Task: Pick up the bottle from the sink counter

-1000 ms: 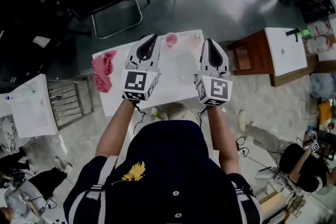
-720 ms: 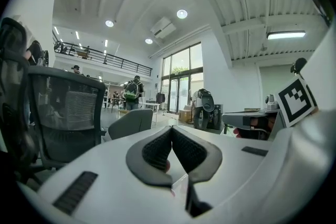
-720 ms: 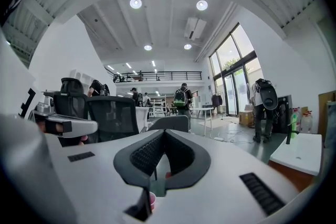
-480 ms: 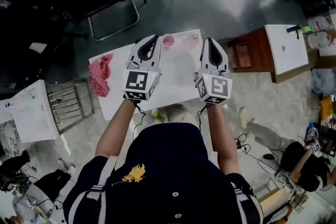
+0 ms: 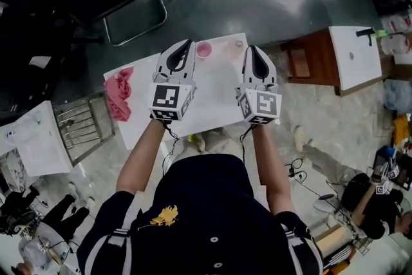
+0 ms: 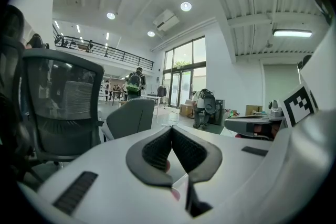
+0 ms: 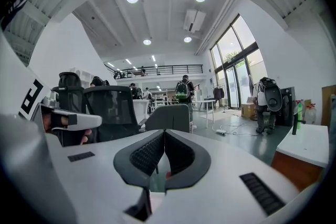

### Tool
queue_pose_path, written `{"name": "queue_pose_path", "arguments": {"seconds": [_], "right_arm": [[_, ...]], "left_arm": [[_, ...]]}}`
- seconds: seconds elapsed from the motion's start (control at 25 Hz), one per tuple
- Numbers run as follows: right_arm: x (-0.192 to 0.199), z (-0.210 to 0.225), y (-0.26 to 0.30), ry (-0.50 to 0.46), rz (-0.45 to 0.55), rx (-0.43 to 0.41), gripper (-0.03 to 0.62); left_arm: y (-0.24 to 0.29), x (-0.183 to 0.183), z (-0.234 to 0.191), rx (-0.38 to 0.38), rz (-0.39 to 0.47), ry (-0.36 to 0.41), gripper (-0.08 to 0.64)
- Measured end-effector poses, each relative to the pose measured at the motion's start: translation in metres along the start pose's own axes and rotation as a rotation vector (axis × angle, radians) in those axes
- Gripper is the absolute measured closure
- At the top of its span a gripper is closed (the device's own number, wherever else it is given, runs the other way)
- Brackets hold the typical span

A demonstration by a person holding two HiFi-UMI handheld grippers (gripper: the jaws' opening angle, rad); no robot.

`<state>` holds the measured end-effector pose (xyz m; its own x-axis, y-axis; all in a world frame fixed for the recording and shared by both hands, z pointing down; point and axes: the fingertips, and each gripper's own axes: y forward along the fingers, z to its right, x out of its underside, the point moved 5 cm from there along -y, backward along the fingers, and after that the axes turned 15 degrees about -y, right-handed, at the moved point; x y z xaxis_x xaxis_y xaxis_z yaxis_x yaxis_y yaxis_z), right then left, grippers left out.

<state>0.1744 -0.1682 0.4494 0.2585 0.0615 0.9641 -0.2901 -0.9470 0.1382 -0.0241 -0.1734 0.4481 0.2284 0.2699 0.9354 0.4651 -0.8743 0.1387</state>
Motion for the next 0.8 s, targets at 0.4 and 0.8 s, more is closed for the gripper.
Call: {"name": "queue_pose_path", "arguments": {"seconds": [0.4, 0.8], "right_arm": [[0.028, 0.004, 0.026, 0.005, -0.050, -0.011, 0.565], [0.065, 0.005, 0.043, 0.003, -0.106, -0.019, 0.563]], "left_arm": [[0.027, 0.015, -0.013, -0.024, -0.025, -0.016, 0.541], [0.041, 0.034, -0.022, -0.042, -0.051, -0.026, 0.541]]}}
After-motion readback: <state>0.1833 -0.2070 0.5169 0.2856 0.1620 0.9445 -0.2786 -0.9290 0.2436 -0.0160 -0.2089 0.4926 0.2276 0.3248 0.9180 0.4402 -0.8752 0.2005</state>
